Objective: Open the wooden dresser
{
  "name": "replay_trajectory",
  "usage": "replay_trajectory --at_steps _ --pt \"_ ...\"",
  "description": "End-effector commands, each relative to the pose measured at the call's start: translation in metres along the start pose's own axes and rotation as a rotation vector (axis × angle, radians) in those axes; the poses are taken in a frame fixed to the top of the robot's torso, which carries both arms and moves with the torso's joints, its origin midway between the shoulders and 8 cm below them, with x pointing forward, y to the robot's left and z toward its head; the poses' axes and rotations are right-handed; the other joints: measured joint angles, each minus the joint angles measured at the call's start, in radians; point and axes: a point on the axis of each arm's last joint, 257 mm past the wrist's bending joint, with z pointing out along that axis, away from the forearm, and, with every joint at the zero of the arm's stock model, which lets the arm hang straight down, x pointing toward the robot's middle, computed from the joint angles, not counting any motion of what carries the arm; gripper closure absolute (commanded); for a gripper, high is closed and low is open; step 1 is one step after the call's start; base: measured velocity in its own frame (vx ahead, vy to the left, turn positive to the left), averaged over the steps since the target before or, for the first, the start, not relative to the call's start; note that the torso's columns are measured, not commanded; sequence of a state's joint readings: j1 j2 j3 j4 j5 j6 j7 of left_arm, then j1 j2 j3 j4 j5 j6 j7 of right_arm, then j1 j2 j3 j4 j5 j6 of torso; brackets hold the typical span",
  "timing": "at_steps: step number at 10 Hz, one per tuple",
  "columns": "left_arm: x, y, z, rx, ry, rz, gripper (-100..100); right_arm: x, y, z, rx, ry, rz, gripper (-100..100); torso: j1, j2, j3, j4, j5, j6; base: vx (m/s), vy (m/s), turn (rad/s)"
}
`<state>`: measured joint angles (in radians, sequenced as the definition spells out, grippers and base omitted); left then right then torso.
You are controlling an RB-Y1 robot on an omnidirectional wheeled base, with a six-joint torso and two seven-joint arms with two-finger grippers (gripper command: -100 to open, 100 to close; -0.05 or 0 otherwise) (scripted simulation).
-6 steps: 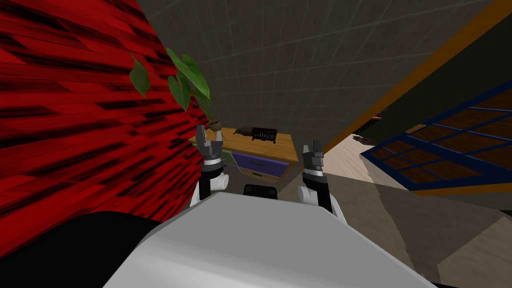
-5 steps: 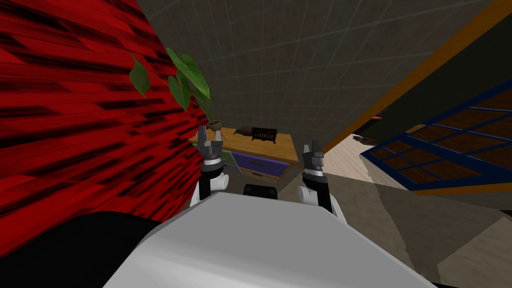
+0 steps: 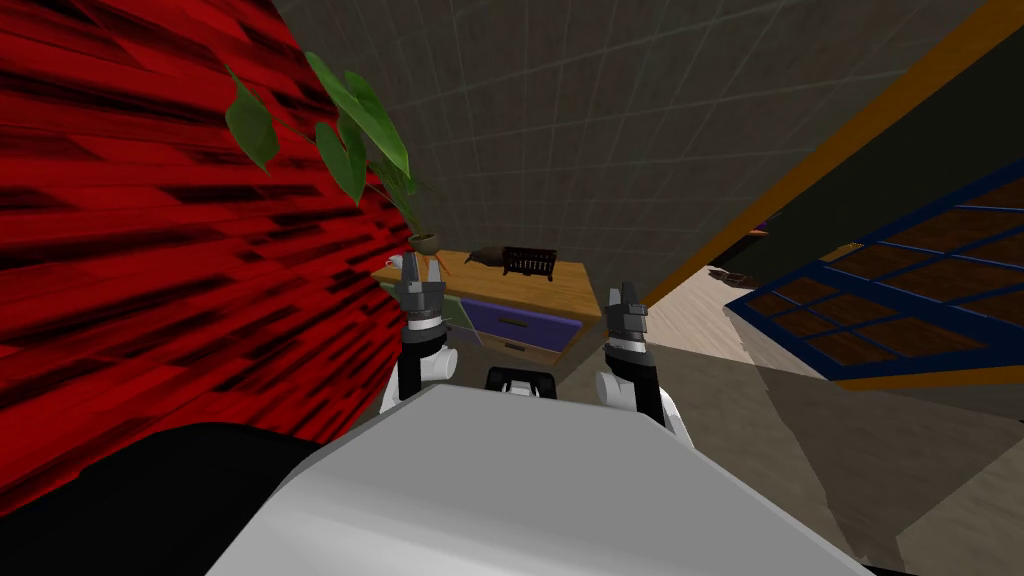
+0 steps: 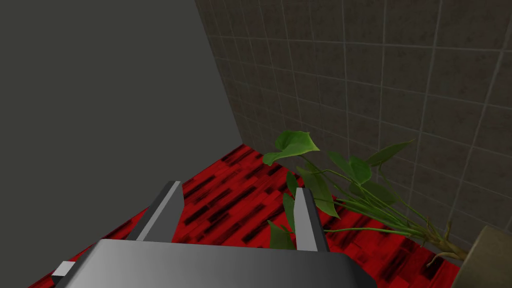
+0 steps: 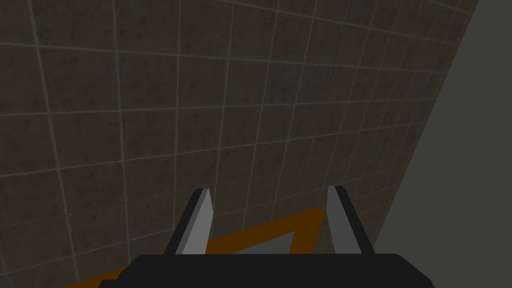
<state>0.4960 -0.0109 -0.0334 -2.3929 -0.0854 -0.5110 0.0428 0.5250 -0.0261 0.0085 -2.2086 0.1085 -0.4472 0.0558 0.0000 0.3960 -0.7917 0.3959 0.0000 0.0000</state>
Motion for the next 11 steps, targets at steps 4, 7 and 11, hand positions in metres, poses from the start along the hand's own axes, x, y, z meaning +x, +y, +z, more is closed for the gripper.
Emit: replay_trajectory --at_steps 4,7,11 --pt "0.006 0.005 -0.002 -0.009 0.035 0.008 -100 0.000 0.000 0.000 0.000 0.000 0.000 0 0.000 0.295 -0.590 0.295 0.000 0.000 0.001 0.000 -0.002" --pt "0.017 0.025 -0.009 -0.045 0.103 0.024 -100 0.000 0.000 0.000 0.001 0.000 0.000 0 0.000 0.341 -0.683 0.341 0.000 0.000 -0.001 -0.002 -0.015" --pt "0.026 0.065 -0.025 -0.118 0.159 0.041 -100 0.000 0.000 0.000 0.001 0.000 0.000 0 0.000 0.342 -0.684 0.342 0.000 0.000 0.001 -0.003 -0.026"
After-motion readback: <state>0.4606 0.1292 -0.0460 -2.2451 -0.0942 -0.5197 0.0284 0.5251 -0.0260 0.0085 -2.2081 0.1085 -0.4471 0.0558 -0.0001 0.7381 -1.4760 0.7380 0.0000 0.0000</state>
